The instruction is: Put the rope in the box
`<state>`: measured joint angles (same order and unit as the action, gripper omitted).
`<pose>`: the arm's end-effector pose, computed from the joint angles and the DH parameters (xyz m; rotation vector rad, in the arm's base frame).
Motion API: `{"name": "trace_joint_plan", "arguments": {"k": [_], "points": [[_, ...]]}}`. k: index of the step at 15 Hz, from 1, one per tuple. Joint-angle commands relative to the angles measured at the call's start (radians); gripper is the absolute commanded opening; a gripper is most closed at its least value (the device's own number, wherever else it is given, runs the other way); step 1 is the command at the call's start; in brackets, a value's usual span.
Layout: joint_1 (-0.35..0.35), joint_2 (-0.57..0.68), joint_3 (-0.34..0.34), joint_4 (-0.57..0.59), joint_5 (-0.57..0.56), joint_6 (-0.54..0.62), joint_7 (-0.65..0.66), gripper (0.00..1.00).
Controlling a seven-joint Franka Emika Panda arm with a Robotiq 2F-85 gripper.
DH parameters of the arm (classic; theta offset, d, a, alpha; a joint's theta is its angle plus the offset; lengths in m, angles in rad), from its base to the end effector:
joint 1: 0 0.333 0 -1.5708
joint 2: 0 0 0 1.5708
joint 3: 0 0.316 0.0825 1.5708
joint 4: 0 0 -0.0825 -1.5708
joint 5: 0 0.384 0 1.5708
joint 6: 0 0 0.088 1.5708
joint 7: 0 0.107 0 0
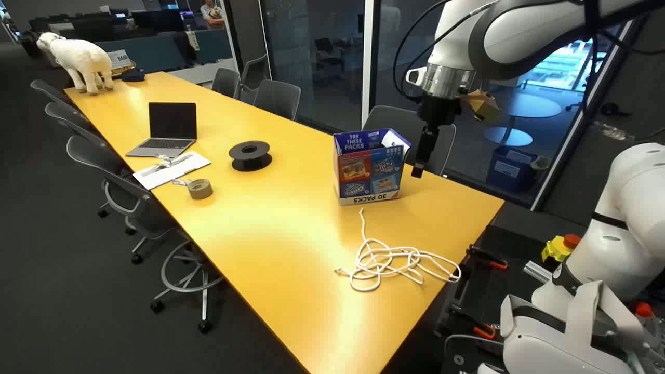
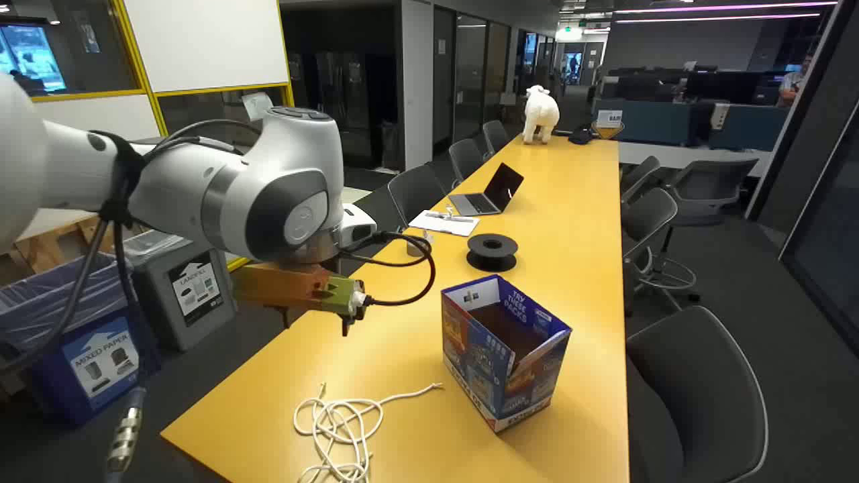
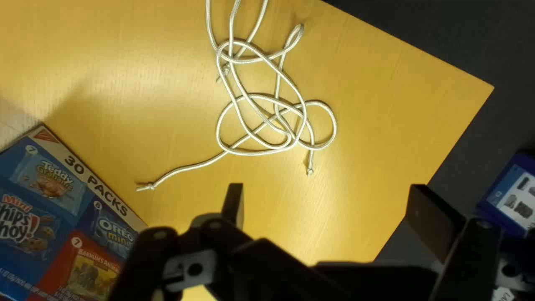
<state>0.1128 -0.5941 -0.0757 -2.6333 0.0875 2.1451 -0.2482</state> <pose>0.3700 0.0175 0.4439 -3.0052 -0.3811 -0.1742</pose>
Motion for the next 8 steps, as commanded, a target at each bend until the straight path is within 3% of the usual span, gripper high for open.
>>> {"name": "trace_joint_plan", "arguments": {"k": [1,6,8], "points": [[-0.008,0.000,0.007,0.003,0.005,-0.003,-0.003,1.00],[-0.008,-0.001,0.007,0.003,0.005,-0.003,-0.003,1.00],[-0.004,-0.001,0.027,-0.037,0.003,0.046,0.015,1.00]]}}
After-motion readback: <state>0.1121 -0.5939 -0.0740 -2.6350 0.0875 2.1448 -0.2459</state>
